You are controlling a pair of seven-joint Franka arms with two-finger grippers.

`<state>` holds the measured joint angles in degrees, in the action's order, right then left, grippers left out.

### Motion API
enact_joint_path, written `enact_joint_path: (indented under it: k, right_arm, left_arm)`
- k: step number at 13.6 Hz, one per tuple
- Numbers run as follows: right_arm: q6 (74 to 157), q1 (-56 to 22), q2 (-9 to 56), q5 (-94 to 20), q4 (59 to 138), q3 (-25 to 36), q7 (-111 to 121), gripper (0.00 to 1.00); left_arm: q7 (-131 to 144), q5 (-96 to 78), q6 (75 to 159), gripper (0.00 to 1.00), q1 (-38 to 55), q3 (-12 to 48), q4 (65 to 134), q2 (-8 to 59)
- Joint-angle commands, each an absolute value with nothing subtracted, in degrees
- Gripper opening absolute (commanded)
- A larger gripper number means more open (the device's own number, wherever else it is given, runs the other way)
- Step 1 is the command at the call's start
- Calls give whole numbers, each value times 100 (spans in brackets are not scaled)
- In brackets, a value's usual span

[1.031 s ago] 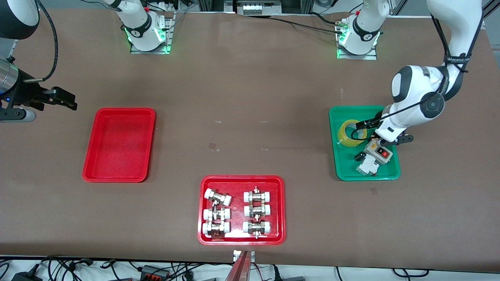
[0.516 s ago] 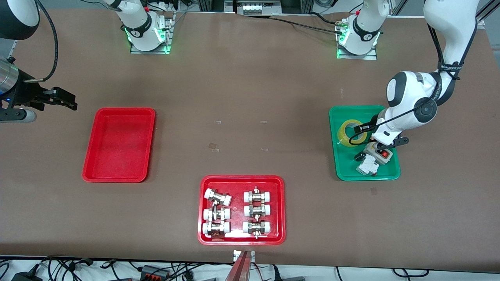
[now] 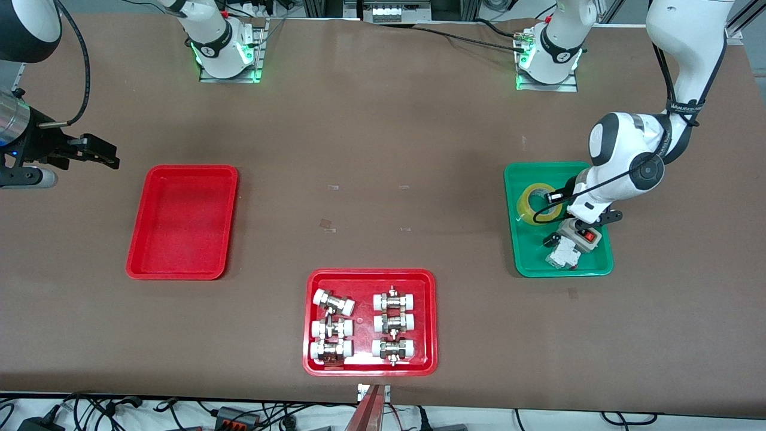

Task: Left arm passes tape to right arm into tray
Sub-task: 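Close the left gripper on the tape roll's rim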

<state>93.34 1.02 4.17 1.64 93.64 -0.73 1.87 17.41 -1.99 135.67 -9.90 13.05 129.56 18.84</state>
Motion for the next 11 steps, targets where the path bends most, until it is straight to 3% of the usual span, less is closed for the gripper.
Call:
enact_joint_path:
  k: [1,2,6,11]
  right_arm:
    - [9281,114,369,149,9413,-79,167,100]
    - [9281,114,369,149,9413,-79,167,100]
    - [9273,114,369,149,9413,-79,167,100]
    - [9272,132,369,149,9422,-70,167,100]
  left_arm:
    - [1811,-123,13676,5,-1028,1327,13061,1828]
    - [1811,-123,13658,0,-1028,1327,13061,1811]
    - [1907,-123,13010,0,-1090,1336,12824,1504]
    - [1890,-158,10956,0,-1046,1458,11526,1090]
